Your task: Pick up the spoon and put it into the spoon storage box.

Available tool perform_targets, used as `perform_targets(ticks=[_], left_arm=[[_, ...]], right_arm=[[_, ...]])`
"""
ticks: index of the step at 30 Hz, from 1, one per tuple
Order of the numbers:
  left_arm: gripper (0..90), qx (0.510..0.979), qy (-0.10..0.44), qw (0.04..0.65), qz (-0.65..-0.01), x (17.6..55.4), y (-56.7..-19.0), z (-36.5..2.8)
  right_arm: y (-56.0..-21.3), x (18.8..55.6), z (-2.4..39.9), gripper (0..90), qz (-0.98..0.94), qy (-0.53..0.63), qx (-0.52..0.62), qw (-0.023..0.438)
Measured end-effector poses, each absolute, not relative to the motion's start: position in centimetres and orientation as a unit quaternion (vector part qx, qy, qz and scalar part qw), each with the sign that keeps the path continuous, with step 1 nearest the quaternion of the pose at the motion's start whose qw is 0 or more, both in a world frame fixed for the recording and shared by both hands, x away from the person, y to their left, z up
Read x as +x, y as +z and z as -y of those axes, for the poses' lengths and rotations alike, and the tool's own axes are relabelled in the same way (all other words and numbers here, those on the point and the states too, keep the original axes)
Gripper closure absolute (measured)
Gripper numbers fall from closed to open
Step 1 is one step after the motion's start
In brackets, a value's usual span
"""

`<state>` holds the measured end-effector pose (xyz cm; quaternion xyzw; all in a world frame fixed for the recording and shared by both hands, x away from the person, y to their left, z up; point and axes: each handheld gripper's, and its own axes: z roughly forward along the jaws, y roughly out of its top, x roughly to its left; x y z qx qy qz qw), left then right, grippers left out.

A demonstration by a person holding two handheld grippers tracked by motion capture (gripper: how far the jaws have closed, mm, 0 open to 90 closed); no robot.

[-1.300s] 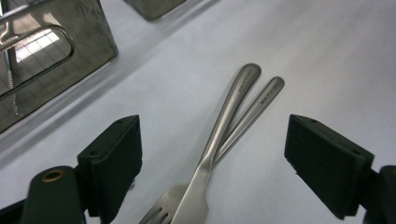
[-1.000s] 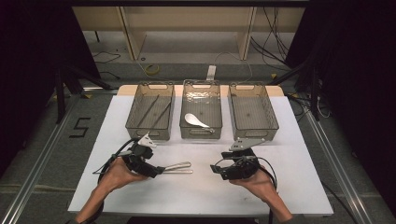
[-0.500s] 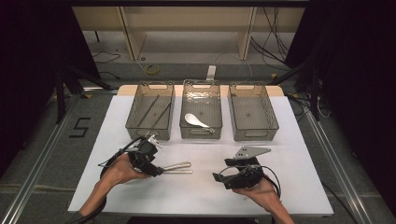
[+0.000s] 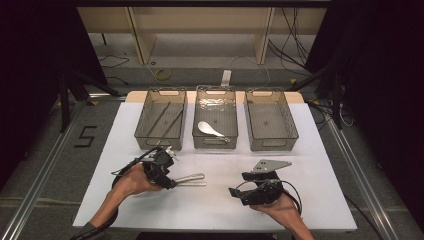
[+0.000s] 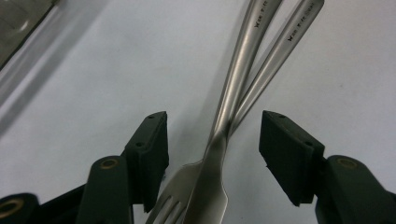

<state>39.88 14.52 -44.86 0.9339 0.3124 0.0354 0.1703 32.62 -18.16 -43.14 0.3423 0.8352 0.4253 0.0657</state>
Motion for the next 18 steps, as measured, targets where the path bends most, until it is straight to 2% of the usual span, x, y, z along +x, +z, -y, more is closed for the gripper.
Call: perform_targets(ticks=[18], left_arm=[[52.2,0.941,0.023,0.143,-0.306,40.19,-45.71,-14.23]], right_arm=[[-43.54,32.69,18.54,28.7,-0.839,0.423,0.337,0.061]])
